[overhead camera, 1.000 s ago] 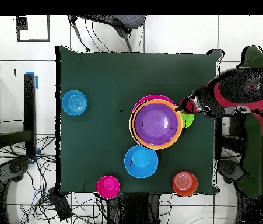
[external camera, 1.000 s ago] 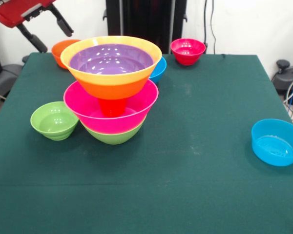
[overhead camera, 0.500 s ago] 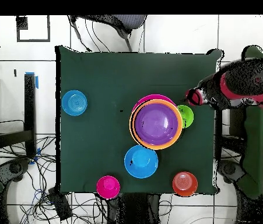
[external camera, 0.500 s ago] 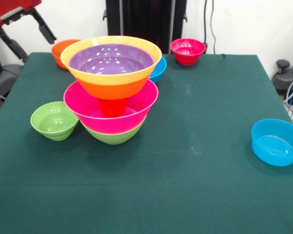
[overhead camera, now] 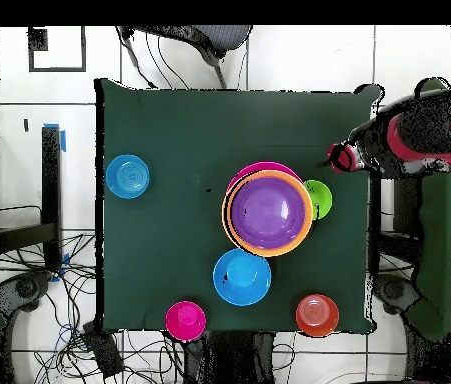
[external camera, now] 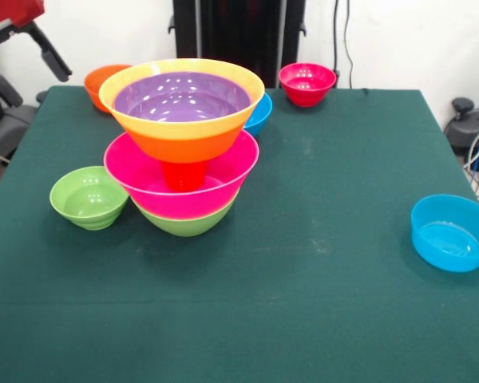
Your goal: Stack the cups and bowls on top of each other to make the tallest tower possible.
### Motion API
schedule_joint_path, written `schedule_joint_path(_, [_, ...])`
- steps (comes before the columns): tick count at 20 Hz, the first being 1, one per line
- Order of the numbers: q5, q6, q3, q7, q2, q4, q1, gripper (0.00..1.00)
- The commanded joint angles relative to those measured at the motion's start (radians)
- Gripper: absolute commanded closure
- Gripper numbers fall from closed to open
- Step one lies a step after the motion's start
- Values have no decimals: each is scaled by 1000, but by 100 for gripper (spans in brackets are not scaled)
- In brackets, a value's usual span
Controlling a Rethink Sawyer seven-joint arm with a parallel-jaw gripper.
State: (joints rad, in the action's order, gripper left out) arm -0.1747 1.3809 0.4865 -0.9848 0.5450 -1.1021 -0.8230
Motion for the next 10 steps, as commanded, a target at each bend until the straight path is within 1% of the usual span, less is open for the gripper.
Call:
schedule_joint_path(1, [-76,93,-2,42,-94,62,42,0])
schedule_joint_path(5, [-74,100,1,55,-113,76,36,0])
schedule_joint_path(6, [-81,93,4,78,-121,75,30,0])
schedule_joint_path(10, [-93,74,7,107,-154,101,23,0])
